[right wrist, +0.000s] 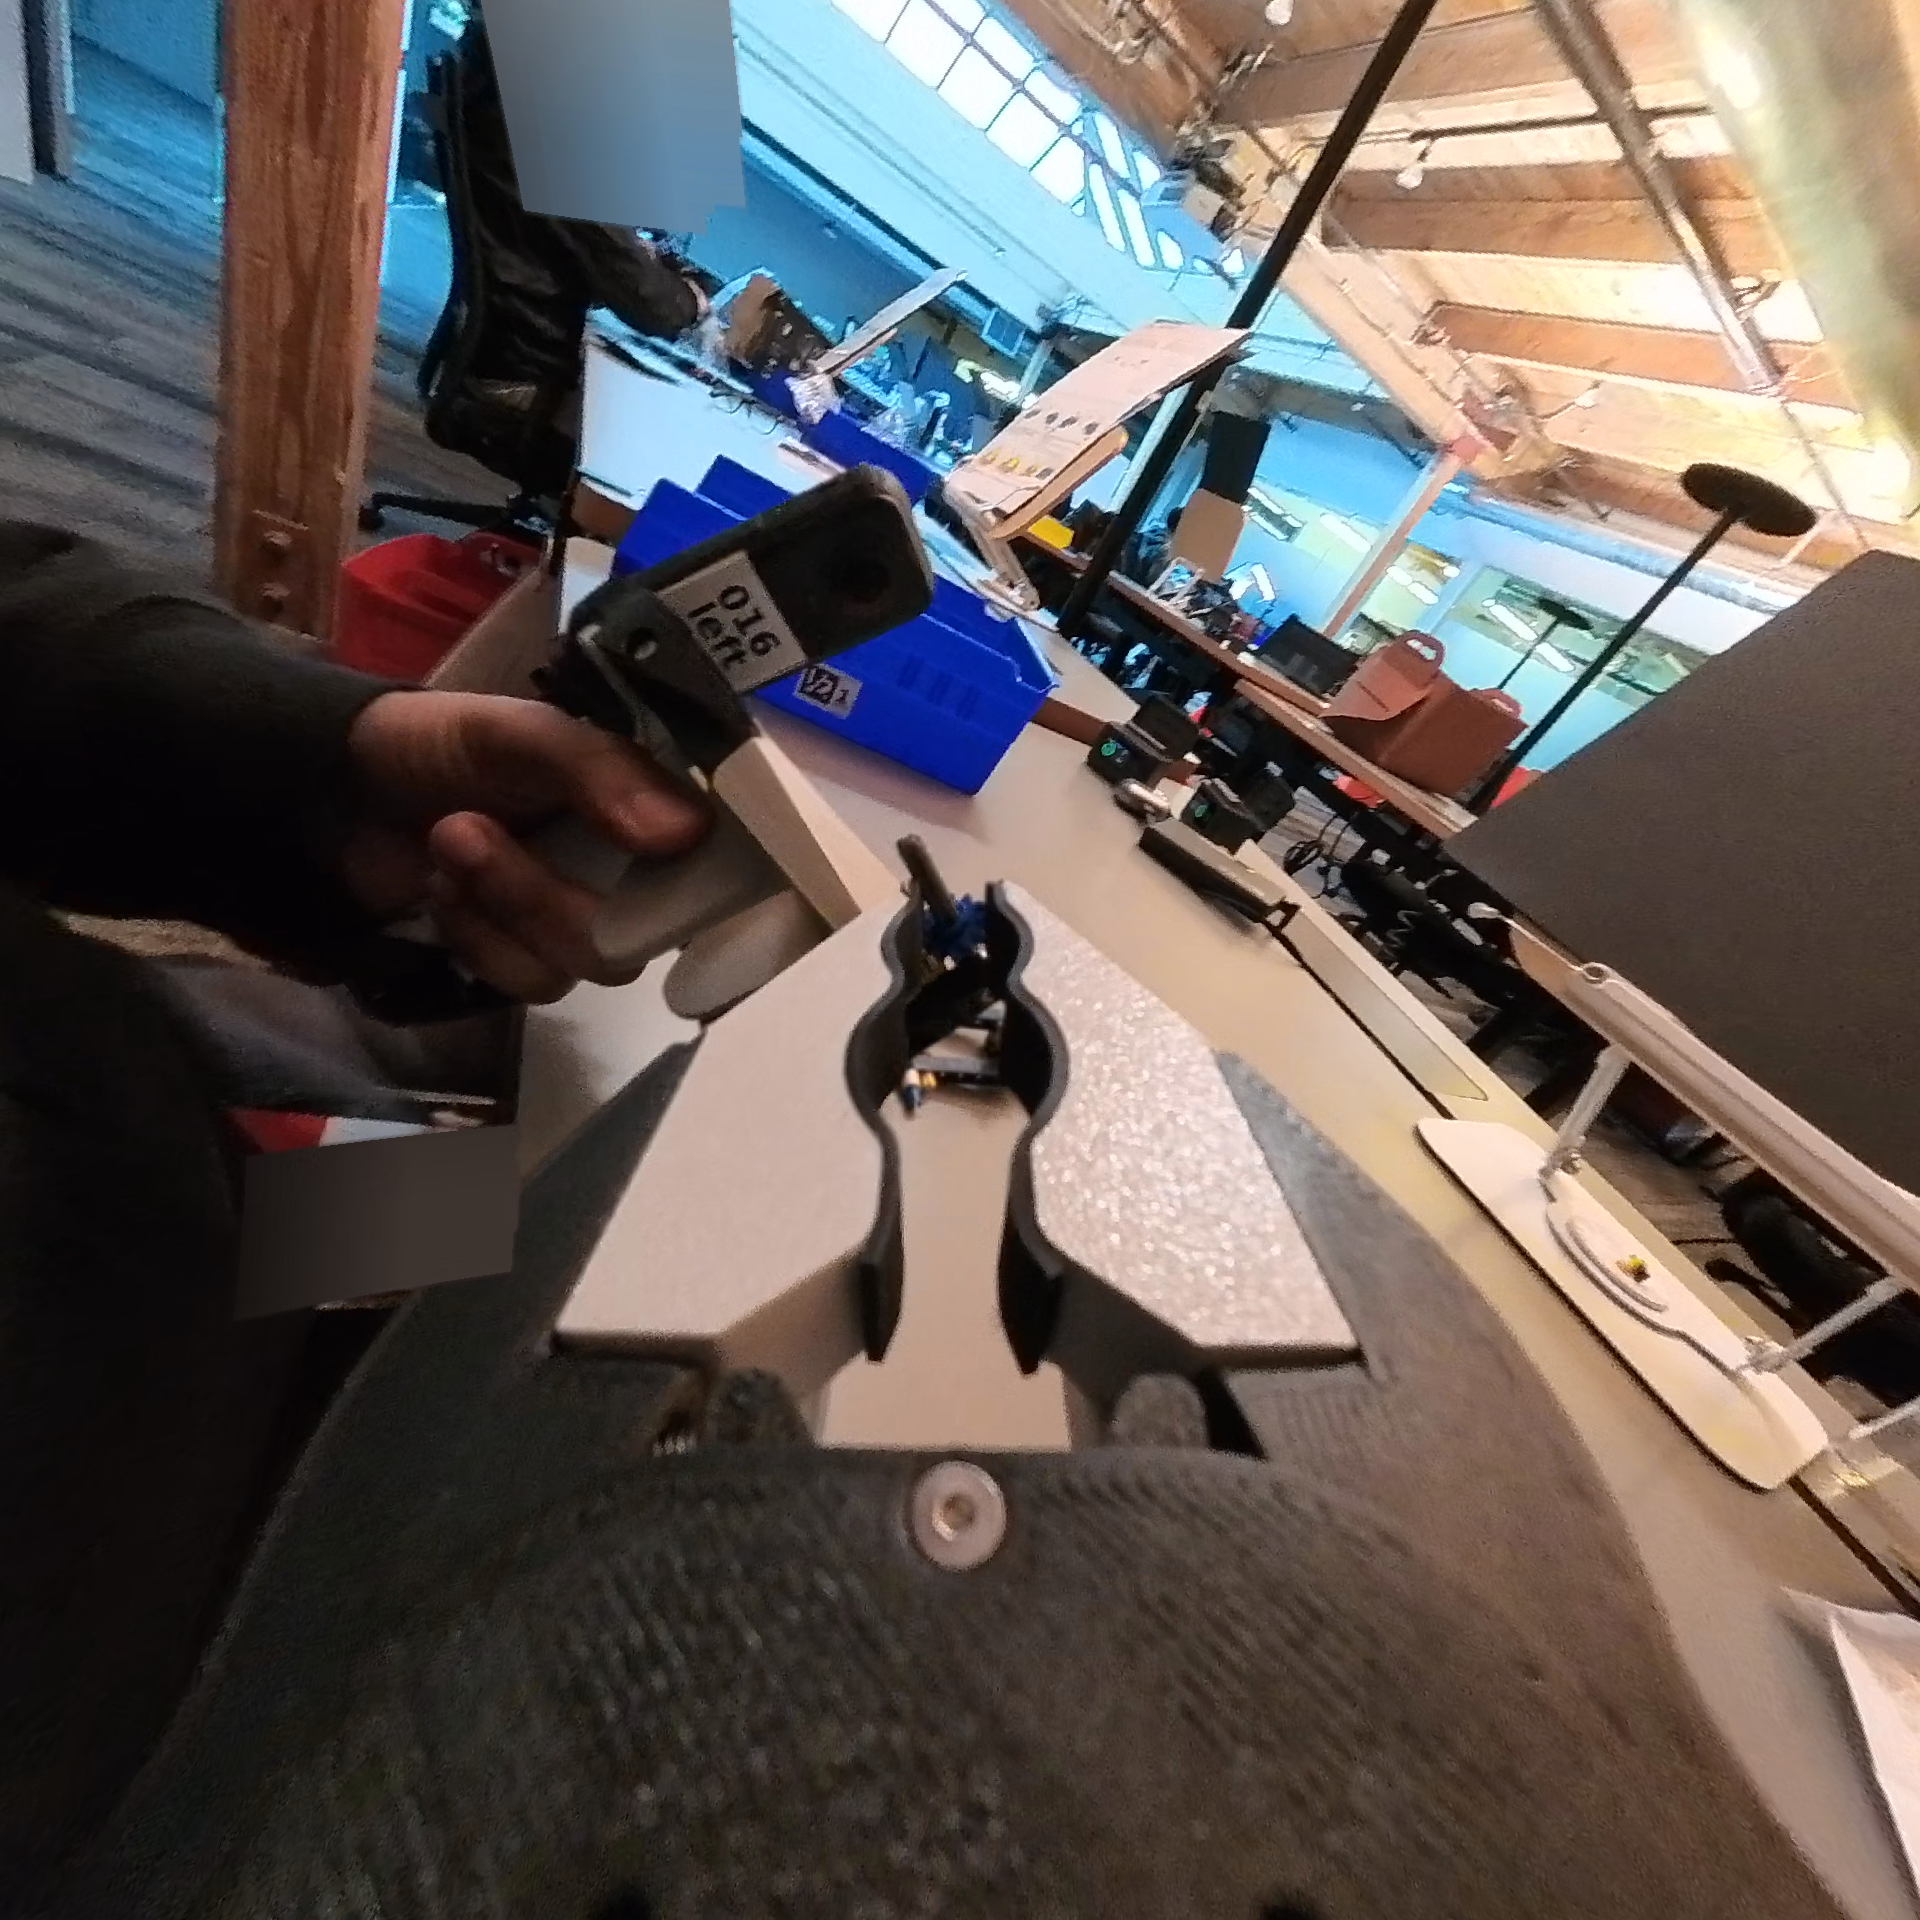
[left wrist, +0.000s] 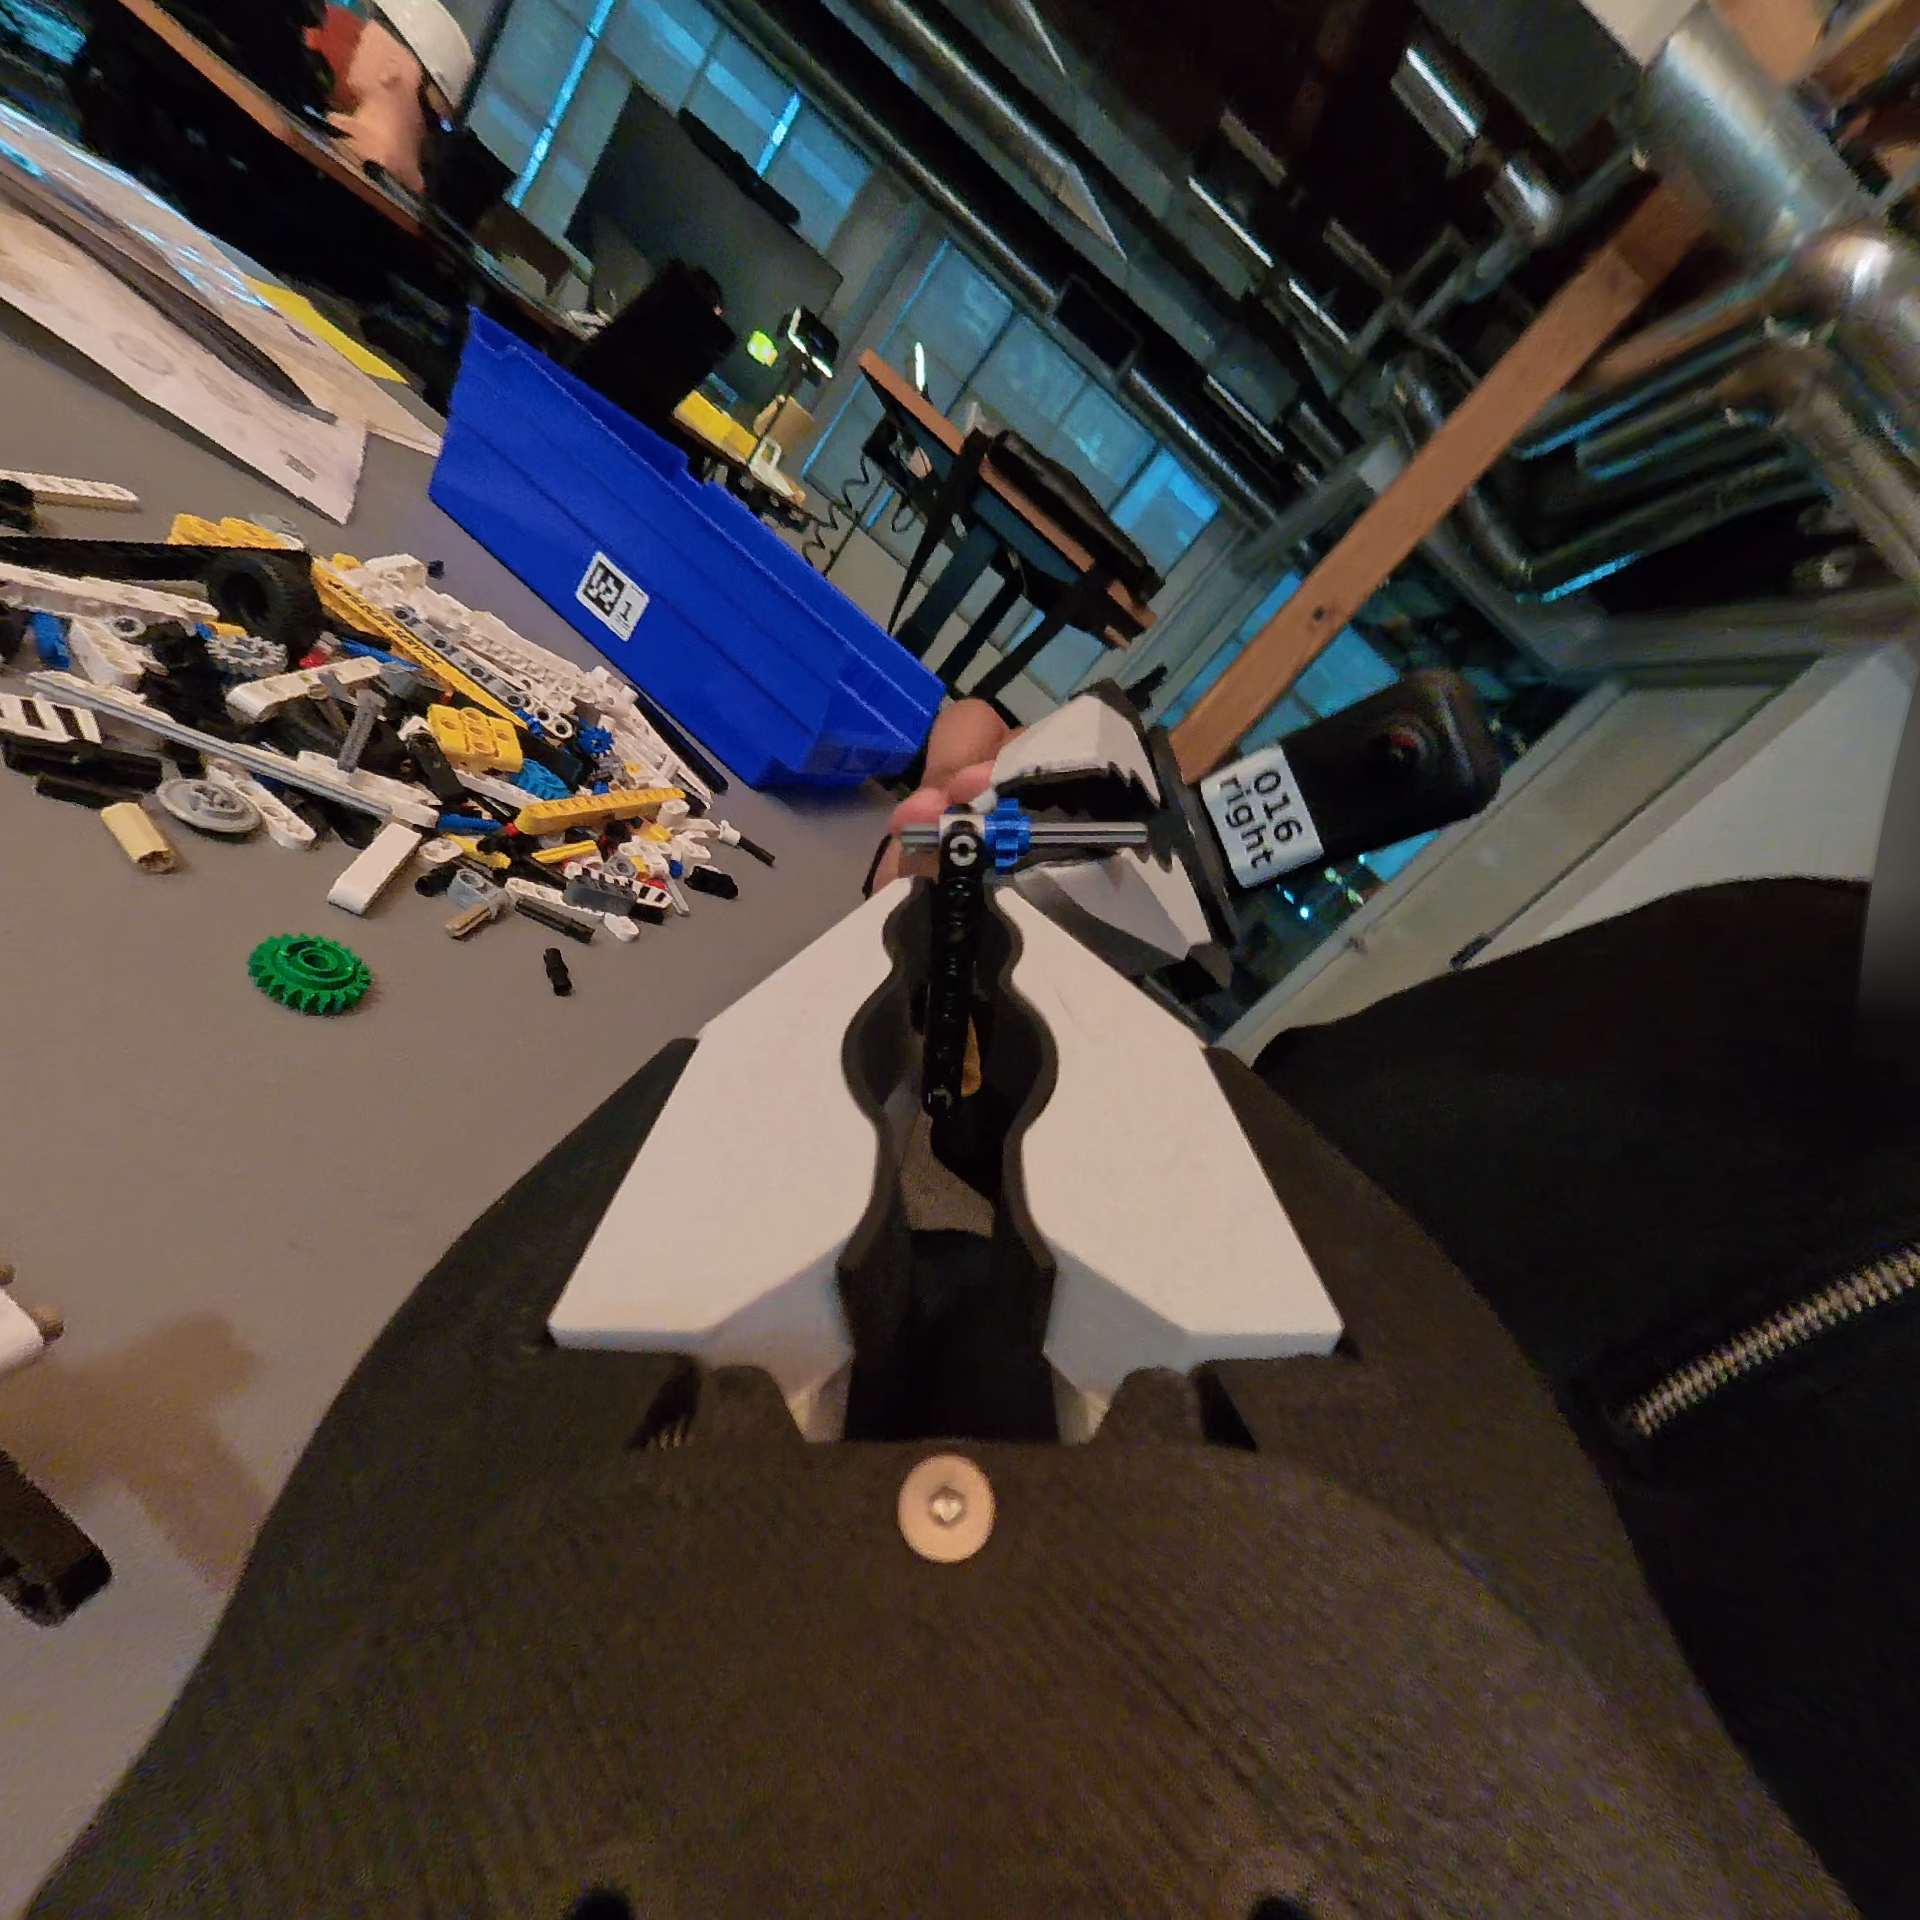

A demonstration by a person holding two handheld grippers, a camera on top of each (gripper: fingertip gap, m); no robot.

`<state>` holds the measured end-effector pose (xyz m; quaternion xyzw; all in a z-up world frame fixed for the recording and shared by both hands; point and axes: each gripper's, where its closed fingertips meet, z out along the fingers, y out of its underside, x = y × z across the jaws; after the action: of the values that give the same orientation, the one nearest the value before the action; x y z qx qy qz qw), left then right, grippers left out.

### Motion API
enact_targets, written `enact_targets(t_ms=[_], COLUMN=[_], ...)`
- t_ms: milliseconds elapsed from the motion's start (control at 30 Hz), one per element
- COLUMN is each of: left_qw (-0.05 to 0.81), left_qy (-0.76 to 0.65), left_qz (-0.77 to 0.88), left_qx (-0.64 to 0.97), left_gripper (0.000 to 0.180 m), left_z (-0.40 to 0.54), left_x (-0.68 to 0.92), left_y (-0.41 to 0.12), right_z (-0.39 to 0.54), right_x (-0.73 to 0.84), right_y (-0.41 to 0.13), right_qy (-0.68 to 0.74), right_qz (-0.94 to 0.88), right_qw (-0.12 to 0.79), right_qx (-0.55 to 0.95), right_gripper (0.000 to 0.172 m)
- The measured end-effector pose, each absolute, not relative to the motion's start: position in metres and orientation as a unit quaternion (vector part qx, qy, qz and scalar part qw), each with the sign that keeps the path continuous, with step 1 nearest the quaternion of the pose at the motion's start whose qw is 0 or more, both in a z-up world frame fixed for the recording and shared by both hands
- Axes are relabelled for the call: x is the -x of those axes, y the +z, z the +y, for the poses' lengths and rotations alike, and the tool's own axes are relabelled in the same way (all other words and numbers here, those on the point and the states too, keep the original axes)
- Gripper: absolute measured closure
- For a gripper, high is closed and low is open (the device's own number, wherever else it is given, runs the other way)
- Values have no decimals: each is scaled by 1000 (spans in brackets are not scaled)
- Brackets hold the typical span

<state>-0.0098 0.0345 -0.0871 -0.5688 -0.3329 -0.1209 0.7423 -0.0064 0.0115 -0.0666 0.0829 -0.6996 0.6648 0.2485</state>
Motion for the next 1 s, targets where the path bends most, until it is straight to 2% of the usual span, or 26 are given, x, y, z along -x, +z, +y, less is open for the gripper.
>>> enact_targets(t_ms=[267, 333, 433, 533, 700, 767, 1000], left_qw=[738, 732, 738, 742, 732, 733, 739], left_qy=[-63, -26, -62, -84, -103, -99, -104], left_qz=[-383, -372, -370, -365, -319, -308, -324], left_qx=[553, 570, 562, 556, 593, 598, 582], left_gripper=[177, 176, 177, 177, 177, 177, 177], left_z=[32, 32, 30, 27, 42, 45, 44], left_x=[20, 20, 19, 17, 1, -2, 3], left_y=[-81, -78, -75, -74, -76, -77, -79], right_z=[14, 16, 19, 17, 18, 17, 17], right_x=[9, 9, 7, 9, 5, -2, 3], right_y=[-55, -50, -45, -54, -53, -54, -57], right_qy=[685, 702, 733, 721, 739, 739, 718], right_qz=[-659, -651, -626, -642, -643, -649, -667], right_qw=[300, 281, 260, 255, 196, 174, 190], right_qx=[-72, -63, -57, -54, -48, -61, -61], right_gripper=[171, 171, 167, 150, 152, 161, 161])
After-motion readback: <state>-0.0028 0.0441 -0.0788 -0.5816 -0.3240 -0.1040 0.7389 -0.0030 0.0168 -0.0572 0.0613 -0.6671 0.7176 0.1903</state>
